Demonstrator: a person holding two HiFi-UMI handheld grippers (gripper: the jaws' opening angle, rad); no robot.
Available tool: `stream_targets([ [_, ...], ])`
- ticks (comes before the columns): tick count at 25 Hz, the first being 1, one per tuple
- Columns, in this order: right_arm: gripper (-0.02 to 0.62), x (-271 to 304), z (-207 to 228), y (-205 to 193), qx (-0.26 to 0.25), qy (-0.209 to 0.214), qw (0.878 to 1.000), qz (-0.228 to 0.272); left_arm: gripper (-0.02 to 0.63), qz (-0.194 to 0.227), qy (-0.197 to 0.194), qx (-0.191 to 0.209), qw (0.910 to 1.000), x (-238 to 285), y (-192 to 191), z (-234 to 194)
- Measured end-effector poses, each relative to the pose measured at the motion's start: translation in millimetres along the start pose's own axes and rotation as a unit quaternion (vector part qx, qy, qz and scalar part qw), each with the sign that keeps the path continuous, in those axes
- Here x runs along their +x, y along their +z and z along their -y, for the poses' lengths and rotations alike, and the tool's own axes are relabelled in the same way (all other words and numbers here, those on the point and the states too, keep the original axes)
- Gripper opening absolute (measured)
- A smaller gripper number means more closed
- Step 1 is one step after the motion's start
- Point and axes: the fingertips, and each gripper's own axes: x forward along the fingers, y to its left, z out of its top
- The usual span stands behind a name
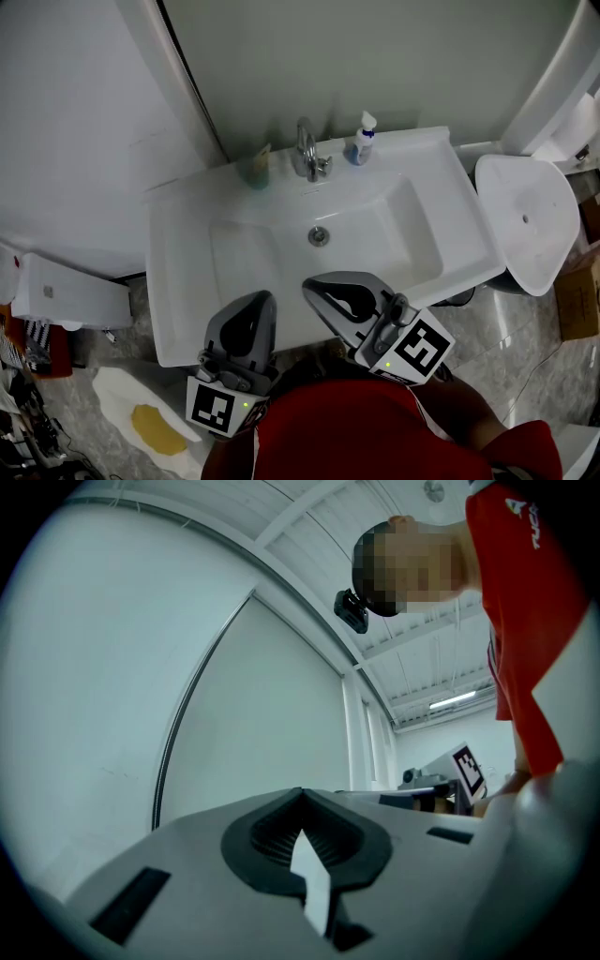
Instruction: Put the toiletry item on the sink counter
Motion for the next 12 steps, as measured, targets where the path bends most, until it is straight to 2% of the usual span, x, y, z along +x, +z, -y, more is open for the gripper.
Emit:
stream_targets([
  [12, 0.028, 1.3, -1.8, 6.9, -0.005, -0.002, 1.000, 0.007, 0.017, 0.007, -0.012, 0.001, 0.9999, 4.0, 1.0, 2.4],
])
